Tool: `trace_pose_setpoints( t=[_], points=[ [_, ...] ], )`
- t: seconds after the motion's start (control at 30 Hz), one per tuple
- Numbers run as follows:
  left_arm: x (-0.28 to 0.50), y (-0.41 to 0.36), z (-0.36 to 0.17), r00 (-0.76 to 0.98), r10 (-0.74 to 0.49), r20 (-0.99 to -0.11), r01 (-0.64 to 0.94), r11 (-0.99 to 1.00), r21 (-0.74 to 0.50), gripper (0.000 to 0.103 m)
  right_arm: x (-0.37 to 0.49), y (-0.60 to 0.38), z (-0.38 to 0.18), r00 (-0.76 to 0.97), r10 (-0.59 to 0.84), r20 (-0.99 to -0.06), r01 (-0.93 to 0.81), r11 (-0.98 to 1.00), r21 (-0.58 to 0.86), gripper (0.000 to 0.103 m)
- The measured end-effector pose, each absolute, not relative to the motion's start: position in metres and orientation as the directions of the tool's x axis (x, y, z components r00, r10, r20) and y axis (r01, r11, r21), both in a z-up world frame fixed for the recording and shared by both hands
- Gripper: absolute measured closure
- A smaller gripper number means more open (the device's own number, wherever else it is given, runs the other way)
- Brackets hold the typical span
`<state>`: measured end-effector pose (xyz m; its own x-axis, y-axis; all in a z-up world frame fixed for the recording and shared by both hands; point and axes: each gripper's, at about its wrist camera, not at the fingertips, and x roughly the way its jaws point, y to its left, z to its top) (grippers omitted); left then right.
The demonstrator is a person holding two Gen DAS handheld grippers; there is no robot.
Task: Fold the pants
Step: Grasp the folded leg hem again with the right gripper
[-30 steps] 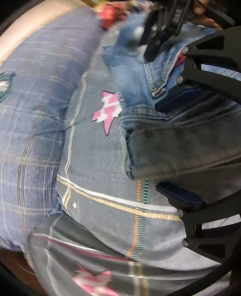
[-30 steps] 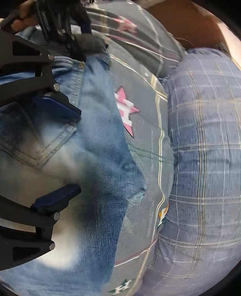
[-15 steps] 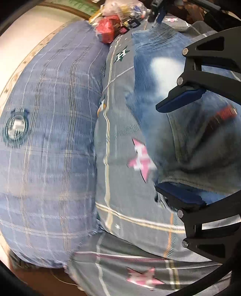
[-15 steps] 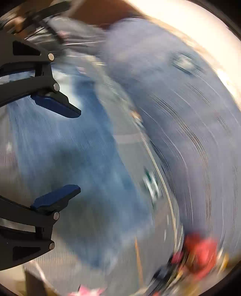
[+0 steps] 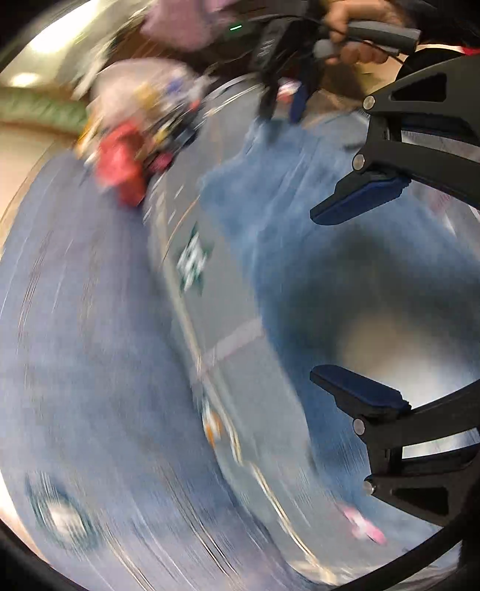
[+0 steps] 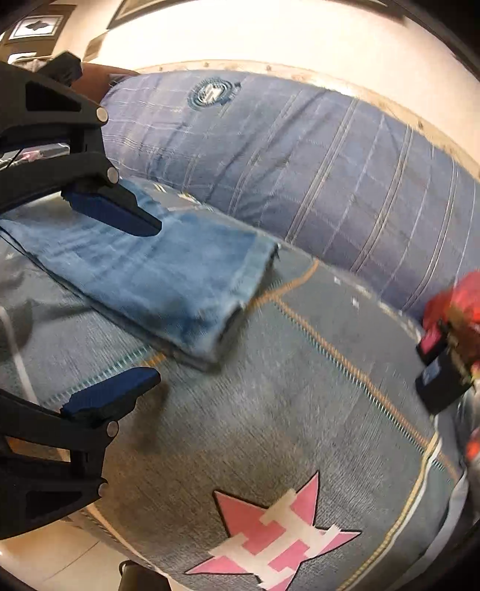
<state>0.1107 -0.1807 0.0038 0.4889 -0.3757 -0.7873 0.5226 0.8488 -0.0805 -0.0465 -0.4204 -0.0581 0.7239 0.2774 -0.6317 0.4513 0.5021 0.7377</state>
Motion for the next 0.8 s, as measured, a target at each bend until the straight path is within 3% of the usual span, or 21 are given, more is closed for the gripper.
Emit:
trace_pose_setpoints(
  t=[0.17,0.27,0.3,0.37,0.4,0.47,0.57,0.8],
  points=[
    [0.123,-0.25,-0.036,0.428,-0.322,-0.844,0.598,0.802,-0.003,0.026,-0.035,-0.429,-0.072,0.73,0.321,-0.604,0.43,0.471,0.77,0.04],
    [0.14,-0.261,-0.071,0.366,-0.246,-0.898,0.576,0.817,0.011,0.024,-0.03,-0.436,-0.076,0.754,0.322,-0.573,0.41,0.451,0.793,0.042],
    [0.139,-0.258,-0.07,0.39,-0.271,-0.88,0.57,0.821,-0.001,0.024,-0.03,-0.436,-0.077,0.761,0.323,-0.563,0.4,0.45,0.799,0.044],
    [0.143,-0.255,-0.067,0.372,-0.279,-0.885,0.566,0.824,-0.021,0.025,-0.027,-0.435,-0.078,0.755,0.31,-0.578,0.397,0.486,0.778,0.055],
    [0.146,-0.253,-0.064,0.354,-0.295,-0.887,0.565,0.824,-0.048,0.025,-0.028,-0.435,-0.079,0.75,0.309,-0.584,0.397,0.495,0.773,0.058],
    [0.155,-0.245,-0.056,0.287,-0.36,-0.888,0.539,0.827,-0.161,0.025,-0.026,-0.435,-0.079,0.741,0.305,-0.598,0.398,0.518,0.757,0.075],
    [0.172,-0.236,-0.036,0.252,-0.434,-0.865,0.473,0.835,-0.281,0.025,-0.024,-0.43,-0.072,0.723,0.294,-0.625,0.39,0.574,0.72,0.077],
    [0.204,-0.258,-0.001,0.165,-0.529,-0.833,0.42,0.802,-0.426,0.025,-0.015,-0.382,-0.02,0.696,0.274,-0.664,0.25,0.774,0.581,0.08]
  ],
)
